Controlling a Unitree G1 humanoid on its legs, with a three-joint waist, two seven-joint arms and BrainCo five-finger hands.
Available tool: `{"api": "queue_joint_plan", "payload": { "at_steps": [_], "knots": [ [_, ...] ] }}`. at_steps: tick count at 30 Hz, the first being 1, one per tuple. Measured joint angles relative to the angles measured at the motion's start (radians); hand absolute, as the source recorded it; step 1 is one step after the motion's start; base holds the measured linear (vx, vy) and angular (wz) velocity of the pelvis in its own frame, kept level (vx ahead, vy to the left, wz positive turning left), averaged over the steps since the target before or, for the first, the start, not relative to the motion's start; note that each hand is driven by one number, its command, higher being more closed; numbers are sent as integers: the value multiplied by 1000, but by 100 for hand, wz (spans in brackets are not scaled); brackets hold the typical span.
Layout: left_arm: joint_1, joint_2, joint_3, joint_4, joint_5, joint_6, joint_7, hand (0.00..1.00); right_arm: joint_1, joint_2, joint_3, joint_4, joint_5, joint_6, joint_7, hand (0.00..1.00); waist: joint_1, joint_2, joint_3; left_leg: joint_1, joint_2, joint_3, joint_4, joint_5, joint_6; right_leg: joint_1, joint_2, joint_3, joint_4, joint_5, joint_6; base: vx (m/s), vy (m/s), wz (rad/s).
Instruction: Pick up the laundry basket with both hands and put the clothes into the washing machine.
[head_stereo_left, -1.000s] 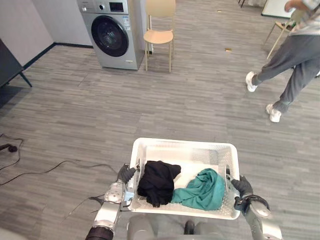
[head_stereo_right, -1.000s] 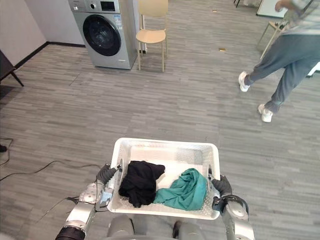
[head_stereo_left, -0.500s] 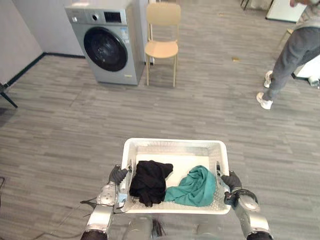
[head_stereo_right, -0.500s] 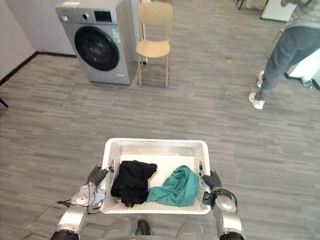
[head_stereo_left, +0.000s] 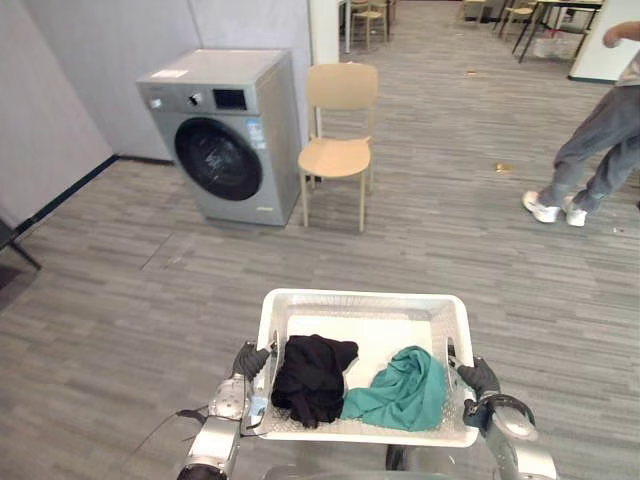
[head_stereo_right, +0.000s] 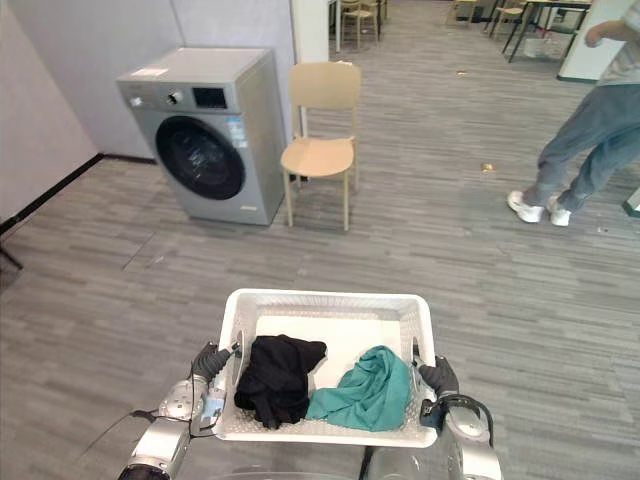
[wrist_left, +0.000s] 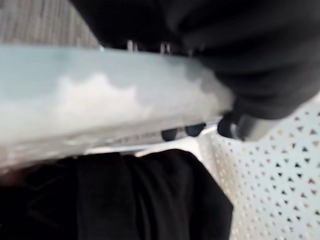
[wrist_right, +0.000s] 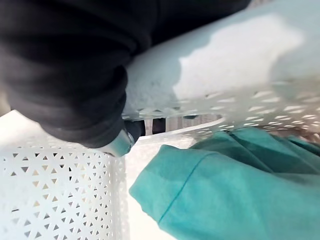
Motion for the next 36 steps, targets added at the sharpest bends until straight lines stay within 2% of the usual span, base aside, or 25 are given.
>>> {"api": "queue_joint_plan", "payload": {
  "at_steps": [1,2,3,4,5,6,7,13,17,20,21,23,24,25,26,27,28,29,30,31,32,33,34,35,36],
  "knots": [
    [-15,1,1,3,-8,0,0,100,-8,-2,-8,0,0,-4,-9,100,-1,-23,14,-53,-23,19,6,-54,-14,75,-8,9,-59,0,0,628,-134,-4],
    [-19,1,1,3,-8,-1,0,100,-11,-1,-7,0,0,-8,-15,100,0,-36,21,-73,-32,36,-16,-75,-20,106,-14,12,-80,1,0,658,-85,-10],
    [-21,5,6,3,-9,-5,0,100,-24,5,-5,2,-3,-14,-21,100,3,-66,39,-104,-64,90,-186,-132,-35,175,-31,31,-129,1,0,619,-46,-20],
    [-21,6,10,4,-9,-5,0,100,-33,5,-1,7,-7,-17,-27,100,4,-81,45,-109,-104,108,-359,-149,-53,197,-46,42,-143,0,1,472,13,-27],
    [-21,-4,11,6,-9,-5,0,100,-35,3,0,14,-9,-21,-31,100,3,-83,43,-103,-138,103,-515,-146,-58,204,-53,46,-148,-1,2,327,70,-44],
    [-20,-12,10,6,-9,-6,1,100,-31,-6,2,15,-9,-27,-33,100,11,-63,32,-79,-193,80,-831,-65,-88,204,-51,56,-139,-16,27,236,57,-34],
    [-5,51,-9,71,-20,-9,6,100,-27,62,14,120,-21,-29,-35,100,-5,-127,9,70,-372,30,-1245,161,-73,204,-164,103,-125,-120,154,151,41,-26],
    [-4,50,-9,71,-20,-9,6,100,-23,62,13,120,-21,-30,-34,100,-6,-125,8,70,-368,42,-1246,158,-71,204,-163,106,-134,-124,151,0,0,-3],
    [3,47,-10,71,-20,-9,6,100,1,63,13,121,-17,-38,-32,100,-14,-112,2,21,-361,48,-1219,138,-63,200,-161,68,-175,-123,151,27,11,7],
    [14,44,-10,71,-20,-9,6,100,4,53,15,143,-6,-40,-21,100,-7,-99,2,-82,-333,43,-1051,48,-71,185,-160,38,-184,-123,151,63,25,4],
    [21,40,-9,71,-20,-9,6,100,2,46,18,157,1,-41,-15,100,-1,-92,1,-120,-319,43,-977,1,-70,189,-160,21,-186,-123,152,133,68,7],
    [24,31,-10,71,-20,-9,6,100,-3,39,21,162,7,-41,-14,100,1,-80,1,-170,-308,47,-884,-57,-59,198,-163,-6,-187,-130,162,157,67,20],
    [24,28,-10,71,-20,-9,10,100,-9,28,21,170,18,-44,-13,100,3,-80,2,-189,-312,58,-835,-88,-40,204,-178,-20,-184,-145,182,232,118,30],
    [25,26,-14,71,-20,-9,16,100,-12,25,18,185,22,-53,-11,100,8,-99,6,-188,-328,103,-789,-125,-1,202,-221,-40,-141,-178,207,292,153,35],
    [28,26,-20,69,-20,-9,18,100,-7,26,17,194,25,-60,-10,100,7,-101,-1,-178,-339,129,-783,-154,3,201,-246,-58,-94,-195,212,315,143,37],
    [31,19,-27,68,-20,-9,20,100,-2,26,15,207,32,-63,-8,100,1,-113,-4,-161,-361,139,-786,-194,-7,173,-293,-80,42,-232,227,300,110,46],
    [38,14,-30,63,-20,-9,24,100,2,23,14,207,35,-63,-6,100,-3,-111,-7,-140,-401,125,-799,-211,12,75,-373,-98,288,-217,173,492,203,53],
    [42,29,-47,51,-20,-9,25,100,20,24,6,208,39,-63,7,100,-6,-107,-2,-72,-432,120,-855,-210,24,-47,-445,-67,565,-115,16,429,199,40],
    [44,33,-48,48,-20,-9,26,100,23,27,5,209,40,-68,8,100,-5,-107,-1,-59,-433,119,-863,-213,27,-65,-446,-53,606,-115,19,543,206,28],
    [47,43,-40,27,-24,-9,27,100,17,37,8,197,38,-80,25,100,-5,-105,4,-3,-437,100,-895,-222,32,-130,-420,-18,733,-159,45,483,105,19],
    [47,51,-37,-2,-24,-9,30,100,1,48,4,208,39,-79,23,100,-6,-95,11,65,-437,84,-958,-223,32,-178,-363,-20,767,-204,53,487,82,20],
    [46,55,-37,-12,-24,-11,32,100,-3,50,3,203,39,-82,24,100,-7,-90,11,95,-436,72,-991,-223,32,-205,-332,-24,744,-221,56,483,48,27],
    [37,61,-37,-24,-24,-13,34,100,-10,51,0,191,39,-91,26,100,-21,-79,14,147,-434,55,-1053,-225,28,-265,-277,-56,645,-237,65,498,16,42],
    [19,64,-37,-29,-24,-21,34,100,-29,50,-7,168,39,-98,26,100,-38,-74,20,187,-434,37,-1095,-230,17,-319,-249,-115,485,-228,65,516,0,51],
    [4,63,-37,-29,-24,-22,34,100,-35,50,-14,161,39,-98,26,100,-45,-80,23,208,-433,28,-1110,-233,11,-335,-237,-147,371,-199,72,579,-37,67]
  ]
}}
